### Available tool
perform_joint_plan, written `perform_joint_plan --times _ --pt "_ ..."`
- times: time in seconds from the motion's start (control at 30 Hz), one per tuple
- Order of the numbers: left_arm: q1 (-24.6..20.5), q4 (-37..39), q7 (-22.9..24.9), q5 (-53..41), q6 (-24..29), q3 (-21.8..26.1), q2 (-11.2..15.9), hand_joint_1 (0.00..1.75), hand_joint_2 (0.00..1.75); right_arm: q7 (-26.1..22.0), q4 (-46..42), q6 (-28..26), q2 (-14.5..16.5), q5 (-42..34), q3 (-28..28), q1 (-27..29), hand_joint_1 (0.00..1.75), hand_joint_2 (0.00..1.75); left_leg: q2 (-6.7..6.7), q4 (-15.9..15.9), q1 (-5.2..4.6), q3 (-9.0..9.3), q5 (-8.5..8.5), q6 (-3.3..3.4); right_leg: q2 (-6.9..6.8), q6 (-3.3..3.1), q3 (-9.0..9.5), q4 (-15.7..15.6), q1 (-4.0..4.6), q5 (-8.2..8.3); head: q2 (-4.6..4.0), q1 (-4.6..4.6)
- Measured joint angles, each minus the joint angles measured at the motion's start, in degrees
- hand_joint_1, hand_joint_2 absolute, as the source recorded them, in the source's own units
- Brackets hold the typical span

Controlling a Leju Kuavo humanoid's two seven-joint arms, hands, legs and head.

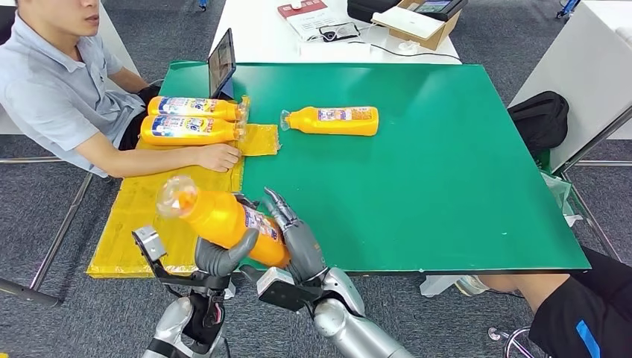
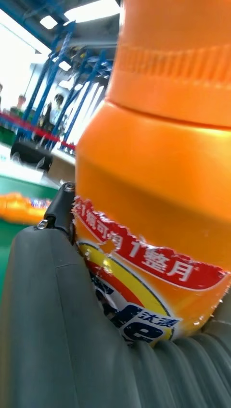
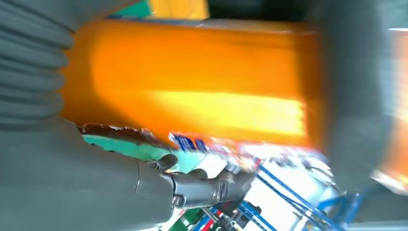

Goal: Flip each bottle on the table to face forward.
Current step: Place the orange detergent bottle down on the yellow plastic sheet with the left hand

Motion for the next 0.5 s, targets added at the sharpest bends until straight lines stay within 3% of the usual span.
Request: perform_joint_plan --times 0.1,0.27,0.5 --pt "-0.62 0.86 0.6 2.41 1.17 1.51 -0.33 1.75 1.75 -0.75 -2.44 -2.15 0.18 -0.98 0.03 1.2 0.0 0.0 0.0 0.0 0.01 0.0 0.0 0.0 0.0 0.0 -0.01 0.0 0.01 0.0 0.0 0.0" --pt "-3.41 3.43 0.36 1.31 8.66 5.65 -0.42 1.75 1.75 -1.02 -8.82 -11.9 -0.49 -3.19 1.21 2.71 0.0 0.0 0.01 0.0 0.01 0.0 0.01 -0.01 0.01 0.0 -0.02 0.01 0.01 0.0 0.0 0.0" --pt "-5.88 5.8 0.26 0.62 9.89 8.05 -0.42 1.75 1.75 -1.03 -12.73 -13.41 -1.15 -3.67 2.74 3.06 0.0 0.0 0.02 0.0 0.01 0.0 0.01 0.0 0.0 0.0 0.0 0.01 0.0 0.01 0.0 0.01"
